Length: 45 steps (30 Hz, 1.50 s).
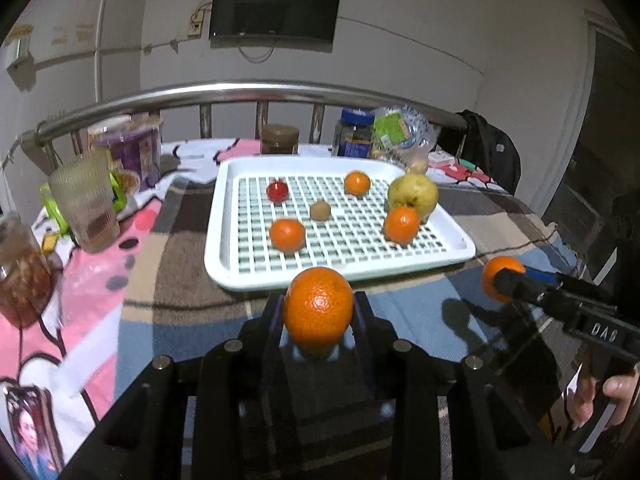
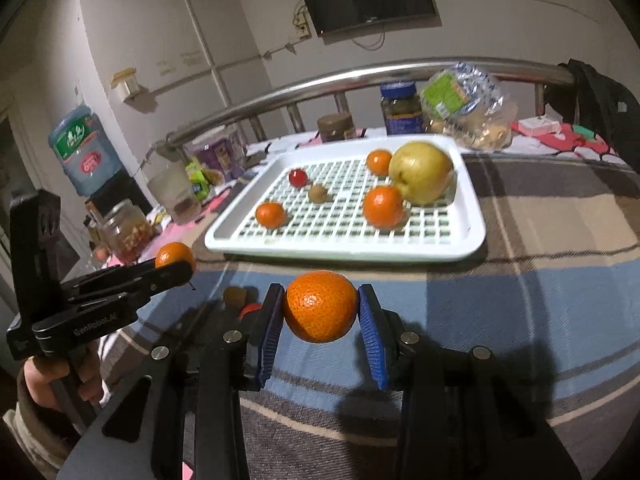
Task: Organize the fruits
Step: 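Carry both mandarins over the tray and open both grippers to release them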
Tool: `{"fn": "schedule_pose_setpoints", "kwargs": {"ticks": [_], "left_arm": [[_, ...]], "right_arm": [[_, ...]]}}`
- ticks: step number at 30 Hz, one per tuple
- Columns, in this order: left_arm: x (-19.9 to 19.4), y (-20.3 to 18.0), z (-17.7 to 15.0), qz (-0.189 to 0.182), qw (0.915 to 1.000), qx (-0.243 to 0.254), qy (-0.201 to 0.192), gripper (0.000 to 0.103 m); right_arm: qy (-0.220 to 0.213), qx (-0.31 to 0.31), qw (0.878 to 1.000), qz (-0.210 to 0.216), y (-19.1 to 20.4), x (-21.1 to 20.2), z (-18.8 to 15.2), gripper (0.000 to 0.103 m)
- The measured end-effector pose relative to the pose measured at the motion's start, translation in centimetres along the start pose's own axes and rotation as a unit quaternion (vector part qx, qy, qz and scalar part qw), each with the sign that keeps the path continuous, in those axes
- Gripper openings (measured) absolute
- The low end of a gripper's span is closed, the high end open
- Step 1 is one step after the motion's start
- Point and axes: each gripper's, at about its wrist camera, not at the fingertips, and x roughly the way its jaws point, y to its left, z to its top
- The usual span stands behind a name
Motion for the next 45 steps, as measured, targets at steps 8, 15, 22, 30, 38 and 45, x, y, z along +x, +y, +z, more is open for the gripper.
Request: {"fn": "schedule_pose_setpoints", "kwargs": {"ticks": [8,15,22,30,38,45], "left_arm": [[-0.4,0.6,2.9,-0.002,0.9999,0.003,-0.013,0.036],[1.2,2.2,5.9,-0.023,0.9995,-0.024,-0.003,0.036],[5.6,3.1,8.9,-0.024,0.9984,-0.042,0.03,0.036],[10.8,4.2,10.4,-0.004,0.9963,-0.047,0.071,0.036],[14.9,5.3,9.7,0.006,0.9919,-0.059,0.113,0.036],[17.0,5.9,8.7,0.023,0.989,-0.064,0.131,0.037]], "right_arm": [[-0.027,0.001,1.0,-0.001,-1.0,-1.0,3.5,0.036],[-0.013,0.015,1.0,0.023,-1.9,1.0,6.9,0.036],[0.02,0.033,0.998,0.041,-2.3,5.1,10.4,0.036],[0.08,0.019,0.997,0.001,-1.8,11.9,13.0,0.036],[0.139,0.019,0.989,-0.04,-2.7,17.7,12.4,0.036],[0.143,-0.042,0.985,-0.09,-1.1,19.3,12.7,0.036]]}}
